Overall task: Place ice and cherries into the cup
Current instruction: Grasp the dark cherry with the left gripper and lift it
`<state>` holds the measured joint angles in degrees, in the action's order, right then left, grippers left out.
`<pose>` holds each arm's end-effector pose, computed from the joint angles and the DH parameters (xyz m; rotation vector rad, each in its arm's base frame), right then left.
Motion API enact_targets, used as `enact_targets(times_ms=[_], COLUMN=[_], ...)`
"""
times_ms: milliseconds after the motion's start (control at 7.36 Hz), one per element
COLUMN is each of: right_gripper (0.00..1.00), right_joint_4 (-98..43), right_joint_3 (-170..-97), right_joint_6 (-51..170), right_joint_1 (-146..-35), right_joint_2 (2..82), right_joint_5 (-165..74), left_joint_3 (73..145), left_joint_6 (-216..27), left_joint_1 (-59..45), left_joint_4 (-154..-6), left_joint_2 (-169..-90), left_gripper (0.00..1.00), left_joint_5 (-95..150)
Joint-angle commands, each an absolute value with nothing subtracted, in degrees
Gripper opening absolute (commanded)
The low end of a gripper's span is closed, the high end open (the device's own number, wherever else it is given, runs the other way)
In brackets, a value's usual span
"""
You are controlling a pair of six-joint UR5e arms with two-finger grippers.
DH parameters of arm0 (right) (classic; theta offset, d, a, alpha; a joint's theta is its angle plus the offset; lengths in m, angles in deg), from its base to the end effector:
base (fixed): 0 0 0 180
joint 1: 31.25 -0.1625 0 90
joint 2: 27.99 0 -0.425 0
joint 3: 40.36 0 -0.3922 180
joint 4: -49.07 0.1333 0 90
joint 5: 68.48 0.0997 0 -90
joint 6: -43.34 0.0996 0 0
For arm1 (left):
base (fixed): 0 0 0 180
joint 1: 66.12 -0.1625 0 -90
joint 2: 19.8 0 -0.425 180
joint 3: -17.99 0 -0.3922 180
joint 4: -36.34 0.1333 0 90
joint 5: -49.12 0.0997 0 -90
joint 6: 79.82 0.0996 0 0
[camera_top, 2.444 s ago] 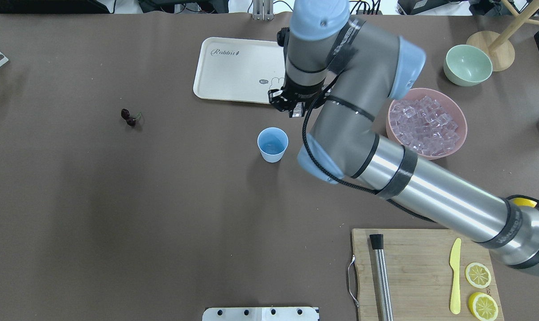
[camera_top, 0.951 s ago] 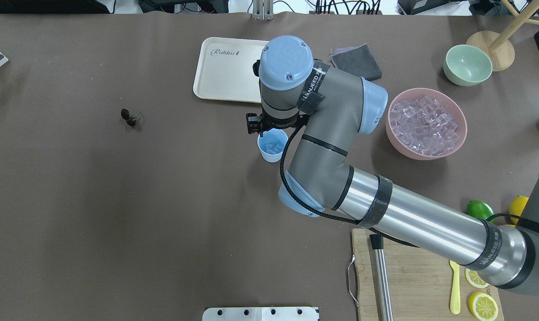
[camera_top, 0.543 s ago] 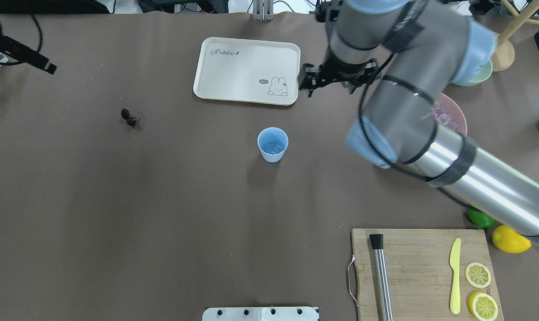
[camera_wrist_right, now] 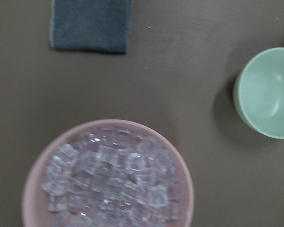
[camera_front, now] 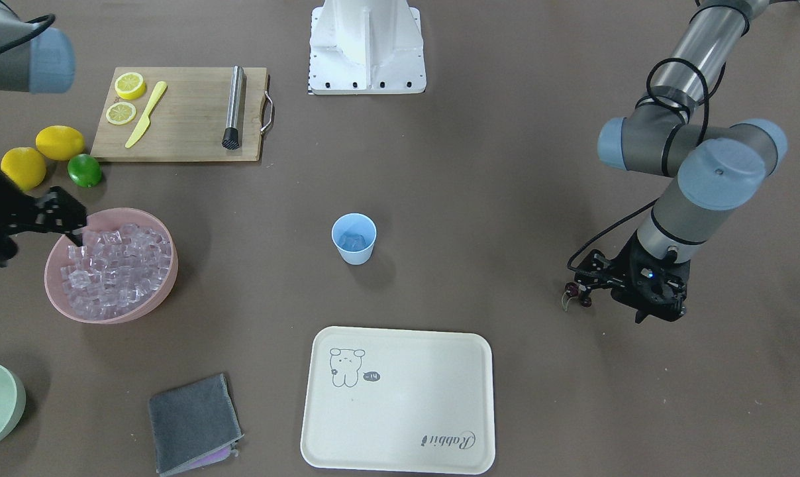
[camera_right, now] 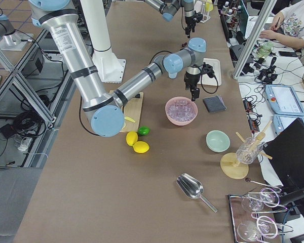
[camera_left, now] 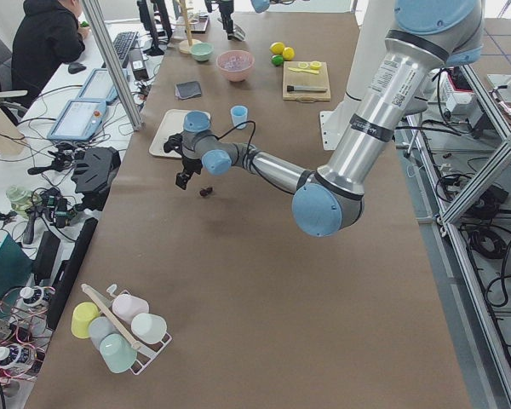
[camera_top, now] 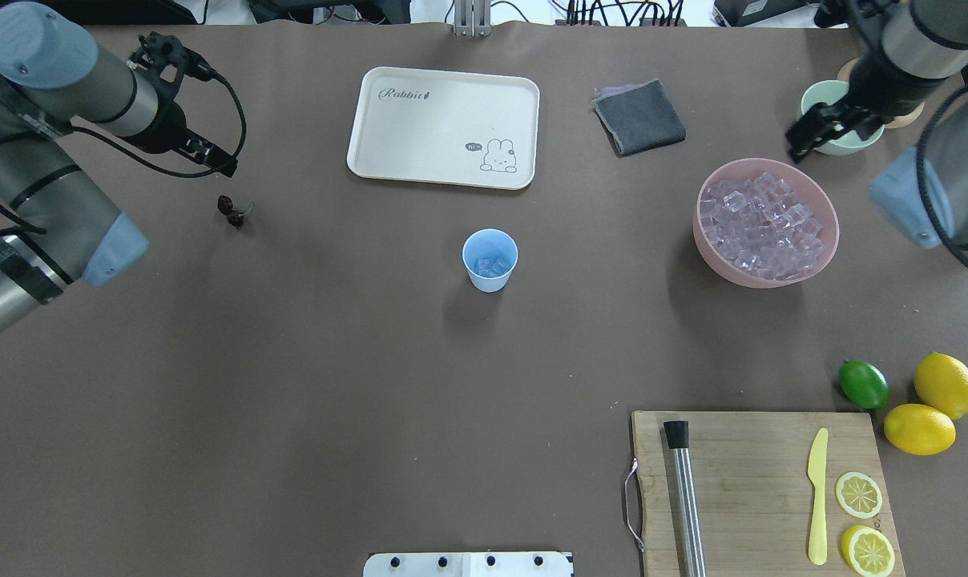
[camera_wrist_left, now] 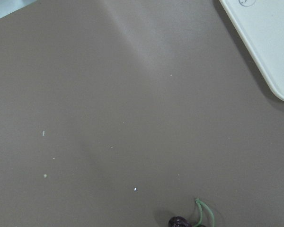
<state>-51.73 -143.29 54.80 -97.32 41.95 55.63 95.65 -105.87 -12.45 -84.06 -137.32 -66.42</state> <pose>-0.1719 -0.5782 0.3869 0.1800 -0.6769 -0.3240 0.3472 -0.6246 0.4284 0.4523 0.7689 0.3446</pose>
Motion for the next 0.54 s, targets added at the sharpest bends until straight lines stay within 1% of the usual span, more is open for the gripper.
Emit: enact_targets(times_ms=[0, 272, 407], right_gripper=[0.99, 0.99, 0.99], right_joint_4=[-48.78, -32.50, -27.71], right_joint_3=[-139.79, -129.79, -127.57], right_joint_6=[43.89, 43.77, 44.12], right_joint_1=[-102.43, -103.84, -104.02], right_joint_2=[47.41, 50.40, 51.37], right_joint_5=[57.46, 60.02, 60.02], left_joint_3=[92.17, 92.43, 92.52], left_joint_6=[-109.44, -110.75, -111.11], left_joint_1=[-14.79, -15.23, -15.41], left_joint_4=[-88.99, -89.08, -89.08], left_joint_2=[-137.23, -136.78, -136.70], left_gripper=[0.98, 0.97, 0.94], left_joint_5=[-66.02, -66.10, -66.11])
